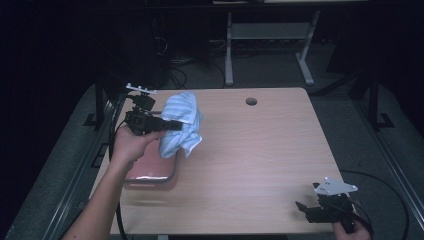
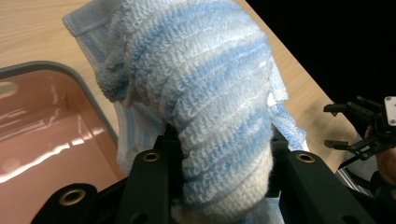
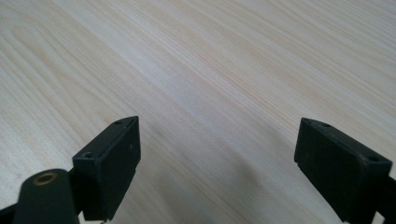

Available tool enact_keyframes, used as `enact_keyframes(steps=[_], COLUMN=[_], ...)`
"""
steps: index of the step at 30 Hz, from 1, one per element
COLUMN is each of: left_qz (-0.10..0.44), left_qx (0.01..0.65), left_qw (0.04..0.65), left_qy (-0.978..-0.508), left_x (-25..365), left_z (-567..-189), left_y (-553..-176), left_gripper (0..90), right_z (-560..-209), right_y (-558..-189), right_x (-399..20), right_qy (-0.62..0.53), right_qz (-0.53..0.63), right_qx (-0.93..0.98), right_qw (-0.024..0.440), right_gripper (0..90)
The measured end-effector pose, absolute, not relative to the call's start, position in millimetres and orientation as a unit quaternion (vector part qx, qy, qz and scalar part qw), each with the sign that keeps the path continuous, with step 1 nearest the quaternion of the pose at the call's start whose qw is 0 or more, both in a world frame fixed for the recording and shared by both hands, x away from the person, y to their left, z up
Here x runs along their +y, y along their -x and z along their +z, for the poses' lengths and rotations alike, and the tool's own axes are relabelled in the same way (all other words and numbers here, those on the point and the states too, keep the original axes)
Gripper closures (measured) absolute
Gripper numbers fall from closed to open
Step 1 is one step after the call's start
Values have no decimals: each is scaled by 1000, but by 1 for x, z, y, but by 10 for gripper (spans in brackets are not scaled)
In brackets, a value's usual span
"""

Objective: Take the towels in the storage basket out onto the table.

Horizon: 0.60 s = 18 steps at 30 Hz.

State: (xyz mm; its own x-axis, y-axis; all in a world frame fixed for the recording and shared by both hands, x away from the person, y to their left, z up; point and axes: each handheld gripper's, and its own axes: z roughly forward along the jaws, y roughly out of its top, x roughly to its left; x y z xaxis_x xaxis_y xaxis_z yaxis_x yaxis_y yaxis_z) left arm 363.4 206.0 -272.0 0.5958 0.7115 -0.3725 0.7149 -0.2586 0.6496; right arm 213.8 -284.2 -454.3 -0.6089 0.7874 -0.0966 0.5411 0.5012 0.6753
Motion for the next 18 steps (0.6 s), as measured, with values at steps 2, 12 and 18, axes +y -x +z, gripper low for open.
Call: enact_keyframes(steps=[2,12,18], left_qz=[-2,-16,-20], left_qx=[449,440,436], left_qw=[410,411,409], left_qy=[-794,-798,-801], left_x=[204,186,174], left_z=[-272,-278,-282], left_y=[-364,-369,-372], left_gripper=[641,640,639], right_z=[-454,-454,-454], right_y=[-214,-214,-214], right_x=[-284,-285,-285], right_qy=[-395,-396,-398], right_qz=[307,307,308], right_qx=[843,842,840], right_qw=[200,200,199], right_gripper=[139,139,139])
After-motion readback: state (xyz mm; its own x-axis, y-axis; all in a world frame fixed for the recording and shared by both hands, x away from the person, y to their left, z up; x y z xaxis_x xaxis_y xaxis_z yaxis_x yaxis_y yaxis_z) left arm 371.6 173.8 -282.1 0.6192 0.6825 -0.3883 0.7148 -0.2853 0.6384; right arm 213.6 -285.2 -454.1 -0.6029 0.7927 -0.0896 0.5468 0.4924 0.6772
